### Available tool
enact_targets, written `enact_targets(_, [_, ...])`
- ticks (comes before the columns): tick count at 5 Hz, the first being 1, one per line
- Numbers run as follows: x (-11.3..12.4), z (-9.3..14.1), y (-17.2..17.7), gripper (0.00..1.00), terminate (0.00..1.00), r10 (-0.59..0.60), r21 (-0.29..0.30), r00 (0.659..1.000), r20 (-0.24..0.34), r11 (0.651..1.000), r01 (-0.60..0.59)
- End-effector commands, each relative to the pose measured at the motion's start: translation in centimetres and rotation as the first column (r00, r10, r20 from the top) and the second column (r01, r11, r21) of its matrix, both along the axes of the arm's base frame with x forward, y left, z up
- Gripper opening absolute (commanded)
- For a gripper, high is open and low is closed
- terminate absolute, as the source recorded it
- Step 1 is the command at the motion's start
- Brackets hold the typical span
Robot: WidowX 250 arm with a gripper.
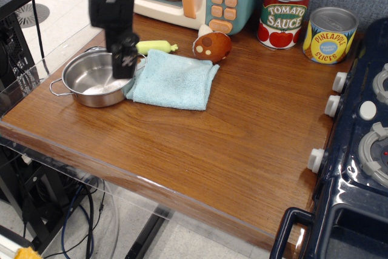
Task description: Place the metal pot in front of the tin cans
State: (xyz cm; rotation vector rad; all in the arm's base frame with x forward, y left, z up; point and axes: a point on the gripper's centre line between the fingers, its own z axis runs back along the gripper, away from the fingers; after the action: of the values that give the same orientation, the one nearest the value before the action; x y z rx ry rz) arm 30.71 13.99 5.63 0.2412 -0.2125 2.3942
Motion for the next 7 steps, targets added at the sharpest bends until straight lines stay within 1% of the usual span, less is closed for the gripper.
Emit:
enact_targets(1, [-2.0,-2.3,2.1,1.0,0.0,0.02,0.049,0.999,-0.033,0.999,-0.018])
enact_targets(2, [-2.4,-3.1,2.5,1.0,0.0,0.023,0.066,0.997,-0.071,0.998,-0.018])
enact_targets(3, [-2.4,-3.3,2.5,0.0,0.0,0.015,0.074,0.997,-0.069,0.997,-0.01])
enact_targets(4, [-2.6,-3.2,2.6,0.0,0.0,0.01,0.077,0.998,-0.064,0.997,-0.006])
enact_targets(6, [-2.8,-2.3,2.8,0.0,0.0,0.004,0.082,0.999,-0.041,0.997,-0.001])
enact_targets(7, [-2.8,-1.2,2.7,0.0,0.0,-0.011,0.08,1.0,-0.007,0.997,0.011])
